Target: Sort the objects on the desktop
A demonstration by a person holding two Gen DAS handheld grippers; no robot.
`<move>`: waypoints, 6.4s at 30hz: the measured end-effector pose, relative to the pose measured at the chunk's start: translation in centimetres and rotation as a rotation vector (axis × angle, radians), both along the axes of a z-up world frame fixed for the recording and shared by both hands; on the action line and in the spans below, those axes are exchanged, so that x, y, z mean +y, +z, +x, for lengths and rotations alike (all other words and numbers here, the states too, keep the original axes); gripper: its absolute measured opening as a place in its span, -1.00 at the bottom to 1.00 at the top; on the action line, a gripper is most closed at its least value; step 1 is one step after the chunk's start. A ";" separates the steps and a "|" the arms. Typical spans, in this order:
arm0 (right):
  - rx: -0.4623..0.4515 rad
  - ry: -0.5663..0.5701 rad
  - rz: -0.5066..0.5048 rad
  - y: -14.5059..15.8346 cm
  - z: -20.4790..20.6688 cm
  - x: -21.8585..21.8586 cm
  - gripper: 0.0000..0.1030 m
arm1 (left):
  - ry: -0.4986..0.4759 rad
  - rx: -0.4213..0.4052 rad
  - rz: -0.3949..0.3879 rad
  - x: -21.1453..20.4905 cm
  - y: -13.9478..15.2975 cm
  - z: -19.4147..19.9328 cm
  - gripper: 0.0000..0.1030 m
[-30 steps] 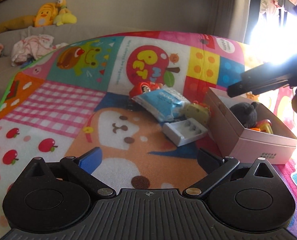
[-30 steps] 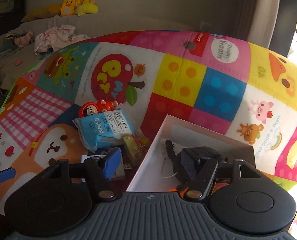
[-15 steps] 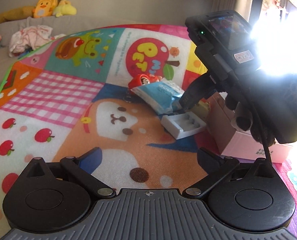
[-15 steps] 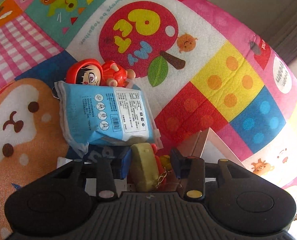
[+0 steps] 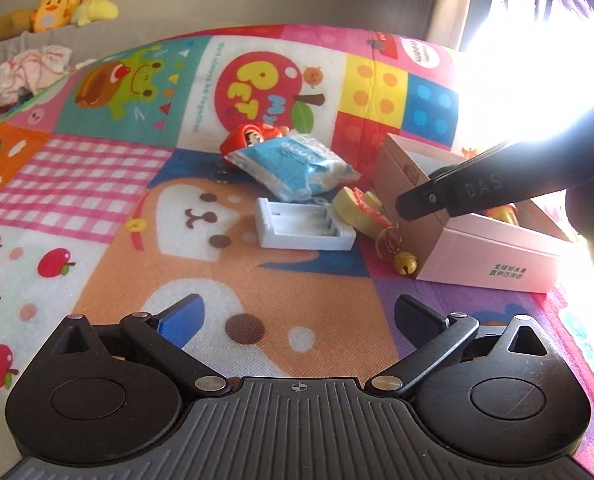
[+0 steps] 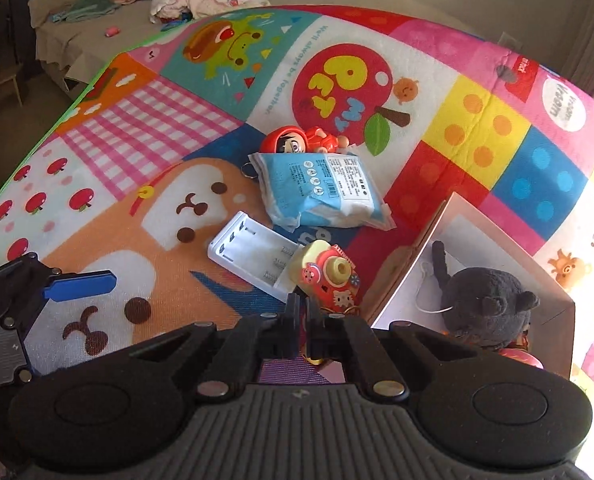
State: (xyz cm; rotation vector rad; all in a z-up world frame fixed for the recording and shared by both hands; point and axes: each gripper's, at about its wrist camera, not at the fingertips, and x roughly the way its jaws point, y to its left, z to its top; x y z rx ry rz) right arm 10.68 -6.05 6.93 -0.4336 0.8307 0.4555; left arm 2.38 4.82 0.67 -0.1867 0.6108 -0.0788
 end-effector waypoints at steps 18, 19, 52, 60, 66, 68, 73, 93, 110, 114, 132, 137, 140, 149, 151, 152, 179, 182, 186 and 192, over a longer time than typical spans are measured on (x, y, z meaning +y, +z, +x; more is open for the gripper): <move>0.235 -0.150 0.077 -3.8 7.7 2.0 -0.55 | 0.021 0.025 -0.055 2.0 0.0 0.2 1.00; 0.244 -0.120 0.085 -3.6 6.5 1.7 -0.59 | 0.063 0.010 -0.057 2.5 0.2 0.1 1.00; -0.148 -0.478 0.314 -6.7 -13.6 -20.1 1.00 | -0.130 0.029 0.156 1.4 0.1 9.7 1.00; -0.101 -0.494 0.385 -6.9 -13.1 -21.2 1.00 | -0.330 0.096 0.031 -0.2 -0.3 6.3 1.00; -0.103 -0.492 0.380 -6.9 -13.3 -21.0 1.00 | -0.590 0.060 0.112 -5.7 -0.7 0.6 1.00; -0.108 -0.490 0.375 -6.9 -13.4 -20.9 1.00 | -0.610 0.052 0.126 -6.8 -0.8 -0.2 1.00; -0.156 -0.373 0.319 -6.0 -15.1 -19.4 1.00 | -0.454 0.060 0.192 -7.1 -0.9 -0.4 1.00; -0.176 -0.252 0.176 -4.1 -14.2 -17.4 0.69 | -0.164 0.064 0.049 -2.8 -0.6 -0.1 1.00; -0.060 -0.140 0.278 -6.6 -15.4 -15.7 0.20 | -0.141 -0.017 0.178 -1.4 0.9 3.2 1.00; -0.060 -0.138 0.300 -6.6 -15.7 -15.8 0.55 | -0.157 0.019 0.177 -0.9 0.3 6.9 1.00; -0.030 -0.141 0.305 -6.8 -15.5 -15.7 1.00 | -0.502 0.055 -0.015 -5.2 -0.3 2.1 1.00; -0.029 -0.140 0.284 -6.9 -15.5 -15.4 1.00 | -0.404 0.077 0.080 -7.3 -0.5 1.9 1.00; -0.031 -0.141 0.275 -7.0 -15.6 -15.2 1.00 | -0.332 0.094 0.100 -7.9 -0.5 2.7 1.00; -0.032 -0.142 0.272 -7.0 -15.6 -15.1 1.00 | -0.236 0.101 0.177 -9.8 -0.7 3.5 1.00; -0.032 -0.142 0.272 -7.0 -15.6 -15.1 1.00 | -0.235 0.092 0.195 -10.1 -0.9 3.3 0.96; -0.032 -0.142 0.272 -7.0 -15.6 -15.1 1.00 | -0.235 0.088 0.203 -10.1 -0.9 3.2 0.83; -0.029 -0.129 0.264 -5.7 -17.4 -16.3 1.00 | -0.188 0.086 0.202 -3.0 -0.8 -3.2 0.95; -0.048 -0.126 0.264 -5.0 -18.4 -16.5 1.00 | -0.188 0.086 0.199 -3.0 -0.8 -3.2 0.97; -0.029 -0.114 0.276 -5.0 -18.2 -16.2 1.00 | -0.188 0.086 0.195 -3.0 -0.8 -3.2 0.97; -0.077 -0.205 0.298 -4.6 -15.9 -16.9 1.00 | -0.188 0.087 0.192 -3.1 -0.8 -3.2 0.99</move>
